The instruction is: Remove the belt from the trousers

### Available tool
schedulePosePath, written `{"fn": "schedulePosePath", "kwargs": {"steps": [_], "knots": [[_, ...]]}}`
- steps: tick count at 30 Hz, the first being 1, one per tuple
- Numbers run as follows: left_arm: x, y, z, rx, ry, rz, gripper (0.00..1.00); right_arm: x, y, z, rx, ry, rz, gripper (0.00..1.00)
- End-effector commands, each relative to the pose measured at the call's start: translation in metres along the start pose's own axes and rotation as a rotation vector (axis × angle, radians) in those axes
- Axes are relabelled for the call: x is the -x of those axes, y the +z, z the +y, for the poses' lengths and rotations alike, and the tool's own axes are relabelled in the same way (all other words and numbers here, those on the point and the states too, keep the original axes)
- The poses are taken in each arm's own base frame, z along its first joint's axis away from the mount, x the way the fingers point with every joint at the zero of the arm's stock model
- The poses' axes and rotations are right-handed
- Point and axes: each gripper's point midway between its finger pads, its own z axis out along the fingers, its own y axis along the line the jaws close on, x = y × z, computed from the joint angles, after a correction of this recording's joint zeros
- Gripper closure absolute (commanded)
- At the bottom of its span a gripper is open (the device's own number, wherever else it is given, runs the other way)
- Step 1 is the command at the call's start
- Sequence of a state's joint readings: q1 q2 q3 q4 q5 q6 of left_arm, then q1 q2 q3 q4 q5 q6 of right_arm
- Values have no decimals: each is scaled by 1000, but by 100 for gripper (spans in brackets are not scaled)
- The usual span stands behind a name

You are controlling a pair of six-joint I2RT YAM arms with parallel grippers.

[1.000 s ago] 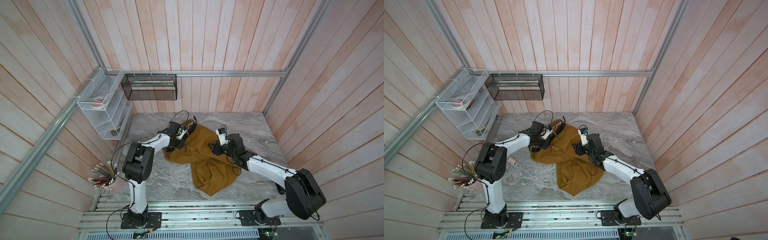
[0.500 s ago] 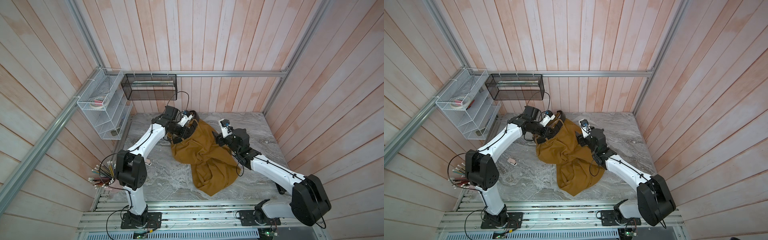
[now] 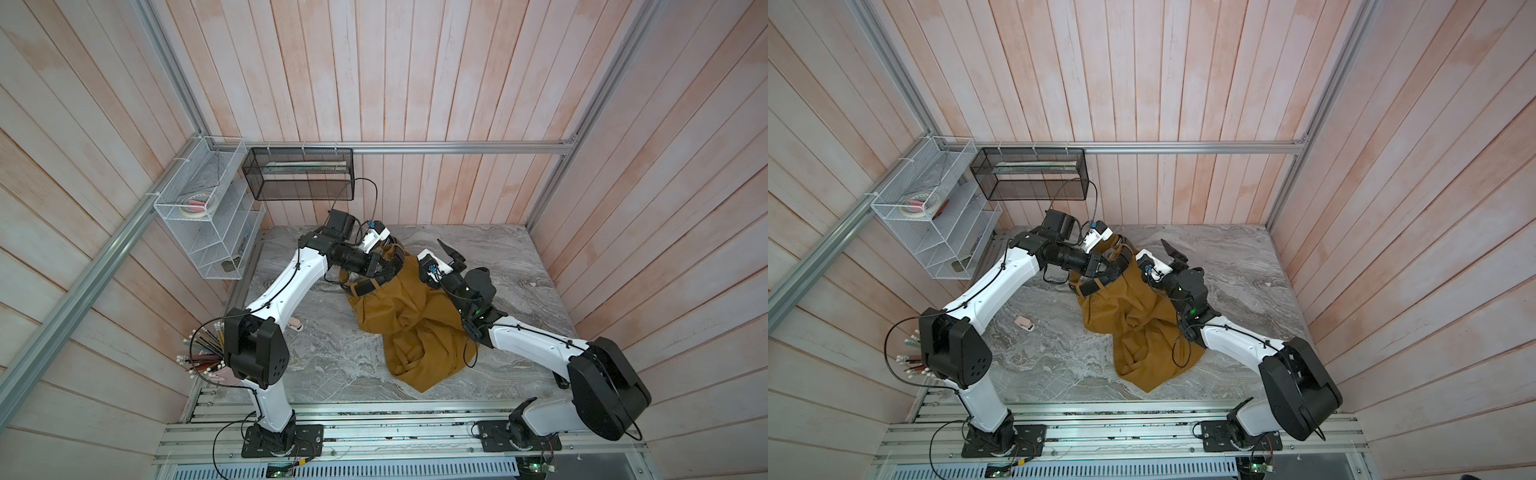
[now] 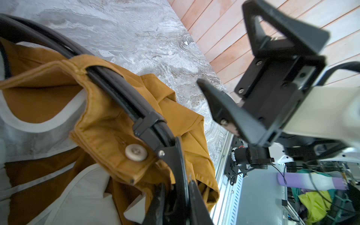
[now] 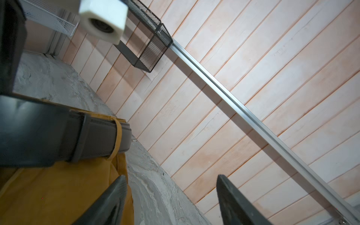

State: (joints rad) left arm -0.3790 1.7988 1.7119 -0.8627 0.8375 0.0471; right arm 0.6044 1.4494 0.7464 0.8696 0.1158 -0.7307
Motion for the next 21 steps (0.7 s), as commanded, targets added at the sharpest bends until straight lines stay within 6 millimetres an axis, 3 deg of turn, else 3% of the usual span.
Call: {"fn": "schedulePosePath", "kwargs": {"steps": [1, 9, 15, 21], "knots": [[14, -19, -40, -95, 41, -43, 100, 18, 1, -1, -25, -101, -116, 24], [4, -21, -44, -103, 17, -10, 100, 29, 16, 31, 146, -94, -183, 23], [5, -22, -48, -122, 9, -11, 100, 14, 19, 50, 217, -123, -148, 23], [9, -25, -55, -147, 15, -17, 100, 2, 17, 57, 217, -126, -131, 25]]}}
